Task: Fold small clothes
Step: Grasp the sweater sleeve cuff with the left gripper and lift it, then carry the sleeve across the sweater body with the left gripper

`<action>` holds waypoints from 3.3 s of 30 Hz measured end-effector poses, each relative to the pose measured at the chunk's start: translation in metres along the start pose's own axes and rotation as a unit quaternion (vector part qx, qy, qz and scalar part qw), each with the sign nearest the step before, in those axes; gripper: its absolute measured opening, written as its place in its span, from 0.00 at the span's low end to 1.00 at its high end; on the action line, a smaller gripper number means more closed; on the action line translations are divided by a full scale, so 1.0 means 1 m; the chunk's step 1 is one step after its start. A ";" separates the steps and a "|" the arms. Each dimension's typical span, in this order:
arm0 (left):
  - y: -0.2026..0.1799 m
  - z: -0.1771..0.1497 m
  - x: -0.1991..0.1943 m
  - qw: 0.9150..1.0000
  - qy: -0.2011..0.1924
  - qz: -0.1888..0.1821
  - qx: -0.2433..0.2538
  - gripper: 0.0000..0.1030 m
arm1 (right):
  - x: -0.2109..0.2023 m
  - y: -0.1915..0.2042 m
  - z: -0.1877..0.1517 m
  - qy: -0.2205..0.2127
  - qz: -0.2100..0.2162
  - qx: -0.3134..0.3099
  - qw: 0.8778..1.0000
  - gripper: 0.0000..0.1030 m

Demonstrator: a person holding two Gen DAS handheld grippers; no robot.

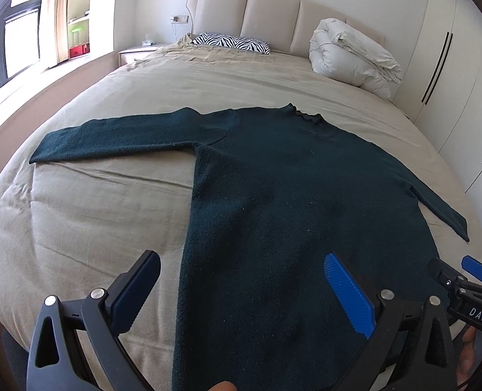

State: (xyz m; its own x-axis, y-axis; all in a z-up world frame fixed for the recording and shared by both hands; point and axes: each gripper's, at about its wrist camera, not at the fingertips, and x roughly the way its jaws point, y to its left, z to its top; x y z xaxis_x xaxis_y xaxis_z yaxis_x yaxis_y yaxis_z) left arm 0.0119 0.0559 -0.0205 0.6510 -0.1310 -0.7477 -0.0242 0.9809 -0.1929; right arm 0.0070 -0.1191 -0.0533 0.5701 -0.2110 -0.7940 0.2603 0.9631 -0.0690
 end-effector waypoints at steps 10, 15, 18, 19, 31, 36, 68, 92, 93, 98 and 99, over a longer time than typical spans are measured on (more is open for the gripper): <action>0.103 0.038 0.022 0.992 0.010 -0.052 -0.115 1.00 | 0.001 0.015 0.033 -0.033 0.054 0.026 0.998 1.00; 0.192 0.051 0.034 0.968 -0.014 -0.072 -0.240 1.00 | 0.009 0.032 0.051 -0.031 0.080 0.028 0.996 1.00; 0.250 0.064 0.045 0.943 -0.045 -0.095 -0.315 1.00 | 0.015 0.044 0.061 -0.029 0.087 0.023 0.995 1.00; 0.269 0.067 0.048 0.932 -0.054 -0.101 -0.343 1.00 | 0.017 0.049 0.064 -0.028 0.093 0.020 0.995 1.00; 0.387 0.071 0.105 0.809 -0.121 -0.155 -0.554 0.91 | 0.050 0.090 0.087 -0.017 0.147 0.019 0.989 0.98; 0.397 0.068 0.113 0.787 -0.145 -0.142 -0.582 0.89 | 0.062 0.087 0.085 -0.006 0.154 0.033 0.988 0.98; 0.023 0.080 0.127 0.945 -0.123 0.147 0.266 0.08 | 0.143 0.092 0.142 0.129 0.446 0.157 0.872 0.63; -0.004 0.046 0.096 0.919 -0.168 0.115 0.339 0.77 | 0.195 0.128 0.210 0.164 0.440 0.092 0.878 0.07; 0.002 0.053 0.090 0.931 -0.164 0.092 0.311 0.77 | 0.196 0.110 0.214 0.159 0.427 0.098 0.885 0.07; 0.056 0.093 0.084 0.983 -0.112 -0.033 0.145 0.50 | 0.219 0.033 0.222 0.138 0.362 0.137 0.912 0.07; 0.067 0.102 0.088 0.987 -0.098 -0.050 0.118 0.39 | 0.223 0.018 0.222 0.135 0.351 0.146 0.915 0.07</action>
State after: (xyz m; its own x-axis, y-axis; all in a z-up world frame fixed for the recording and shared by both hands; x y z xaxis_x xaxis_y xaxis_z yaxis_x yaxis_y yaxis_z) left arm 0.1448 0.1248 -0.0343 0.7757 -0.2221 -0.5907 0.2108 0.9735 -0.0891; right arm 0.3120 -0.1861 -0.0978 0.4732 0.5288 -0.7046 0.1241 0.7518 0.6476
